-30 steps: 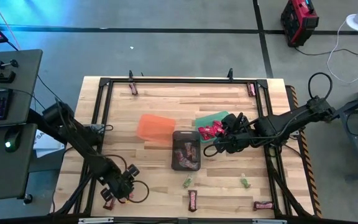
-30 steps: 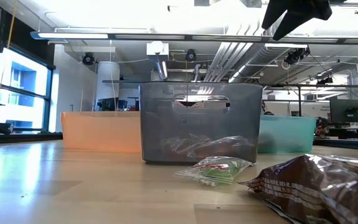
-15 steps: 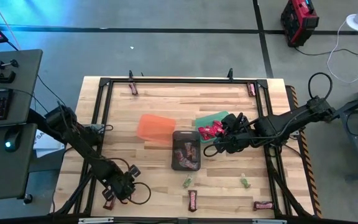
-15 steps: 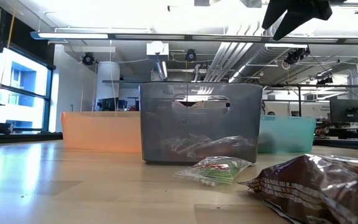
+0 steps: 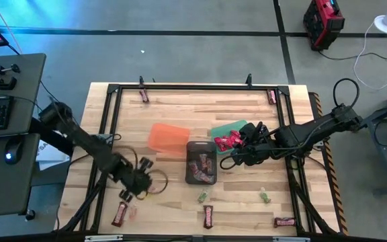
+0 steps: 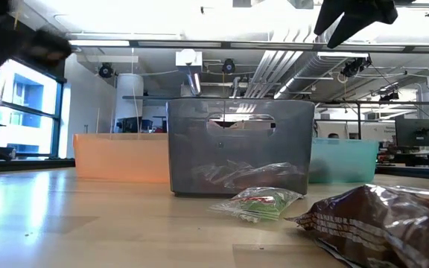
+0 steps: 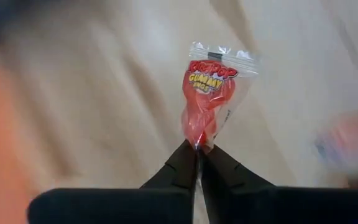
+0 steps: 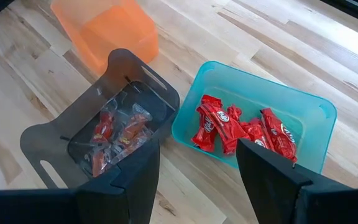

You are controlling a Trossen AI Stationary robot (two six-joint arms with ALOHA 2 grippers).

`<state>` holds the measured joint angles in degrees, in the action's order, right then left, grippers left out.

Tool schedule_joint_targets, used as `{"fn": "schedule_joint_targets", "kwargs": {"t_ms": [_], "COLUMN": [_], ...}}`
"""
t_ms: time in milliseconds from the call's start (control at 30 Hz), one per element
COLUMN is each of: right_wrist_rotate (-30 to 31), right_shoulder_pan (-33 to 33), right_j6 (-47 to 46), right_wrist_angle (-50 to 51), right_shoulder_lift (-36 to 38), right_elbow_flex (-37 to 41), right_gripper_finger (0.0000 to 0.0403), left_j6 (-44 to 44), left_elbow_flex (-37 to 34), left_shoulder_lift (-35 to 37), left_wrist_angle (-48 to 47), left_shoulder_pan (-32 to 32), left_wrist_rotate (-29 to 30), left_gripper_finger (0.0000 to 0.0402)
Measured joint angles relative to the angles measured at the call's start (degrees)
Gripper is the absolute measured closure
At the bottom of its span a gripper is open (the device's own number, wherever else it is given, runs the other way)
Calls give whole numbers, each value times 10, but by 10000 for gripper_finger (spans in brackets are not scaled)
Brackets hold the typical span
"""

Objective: Sort candy by brand, put in halloween buckets
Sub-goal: Put the red gummy into the black bin

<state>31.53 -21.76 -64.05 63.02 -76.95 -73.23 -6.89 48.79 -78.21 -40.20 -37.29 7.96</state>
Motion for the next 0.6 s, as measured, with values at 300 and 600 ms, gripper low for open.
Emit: {"fn": "schedule_joint_targets", "kwargs": {"t_ms": [300,600], "right_wrist_rotate": [32,45], "right_shoulder_pan": [0,0], "right_j6": [-4,-19], "right_wrist_angle": [-9,-16], "right_shoulder_lift": [0,0], "right_elbow_flex": [0,0], "right_gripper_finger": [197,197], "left_j6": [77,94], "left_elbow_flex": [63,167], "left_shoulder_lift": [-34,-215], "left_wrist_angle": [301,325], "left_shoulder_pan": [132,190], "left_wrist_rotate": [65,61], "left_gripper_finger": [387,343]}}
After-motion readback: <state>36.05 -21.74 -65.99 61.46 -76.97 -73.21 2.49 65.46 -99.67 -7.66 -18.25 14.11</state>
